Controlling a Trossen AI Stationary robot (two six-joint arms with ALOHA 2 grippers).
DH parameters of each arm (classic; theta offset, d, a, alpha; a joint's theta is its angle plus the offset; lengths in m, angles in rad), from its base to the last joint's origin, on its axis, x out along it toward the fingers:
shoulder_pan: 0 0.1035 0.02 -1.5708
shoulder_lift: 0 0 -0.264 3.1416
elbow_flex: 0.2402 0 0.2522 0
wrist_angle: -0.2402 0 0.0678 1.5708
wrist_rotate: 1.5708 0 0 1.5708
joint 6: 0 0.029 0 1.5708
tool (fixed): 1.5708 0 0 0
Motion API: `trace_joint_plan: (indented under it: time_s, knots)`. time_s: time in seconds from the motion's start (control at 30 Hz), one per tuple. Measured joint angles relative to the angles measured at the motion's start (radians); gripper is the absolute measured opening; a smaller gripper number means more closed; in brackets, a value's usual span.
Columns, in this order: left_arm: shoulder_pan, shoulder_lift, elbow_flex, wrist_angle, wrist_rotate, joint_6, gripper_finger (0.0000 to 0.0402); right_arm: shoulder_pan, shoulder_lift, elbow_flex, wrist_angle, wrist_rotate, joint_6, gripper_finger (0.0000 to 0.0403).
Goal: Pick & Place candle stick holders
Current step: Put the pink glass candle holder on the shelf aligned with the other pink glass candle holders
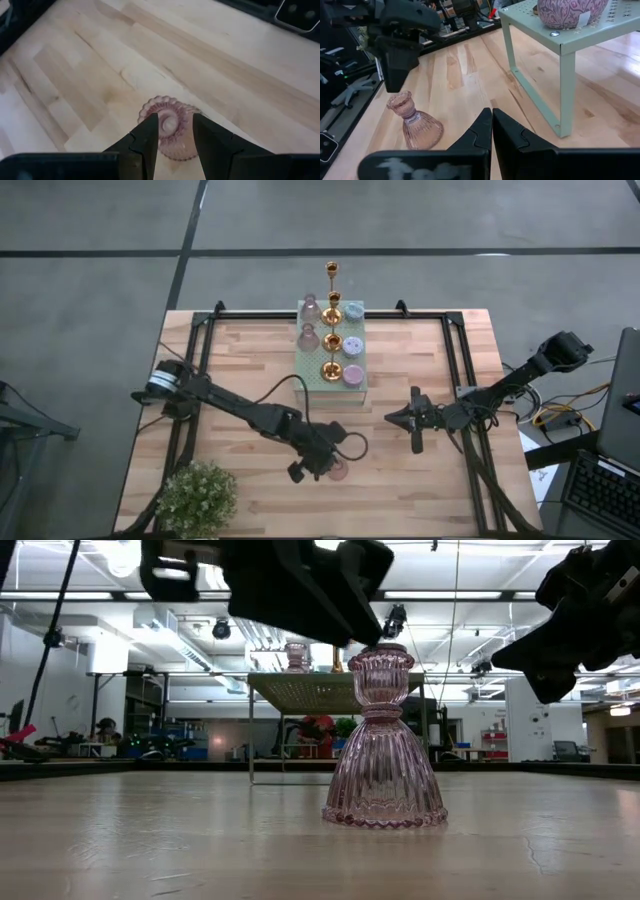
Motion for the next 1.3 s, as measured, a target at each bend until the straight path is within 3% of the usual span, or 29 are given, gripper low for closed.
trace_joint_plan:
  time_s: [0.67,1.17,1.3]
  knots:
    - [0.011,0.033,-0.002,-0.028,-0.059,0.064,0.0117,0.0,0.0,0.0,-0.006,0.016,-0.003,0.0008]
    - [0.018,0.033,0.0,-0.037,-0.111,0.047,0.003,0.0,0.0,-0.003,-0.006,0.024,0.0,0.0008]
    - [0.018,0.028,0.0,-0.053,-0.143,0.036,0.0027,0.0,0.0,-0.003,-0.006,0.024,0.0,0.0008]
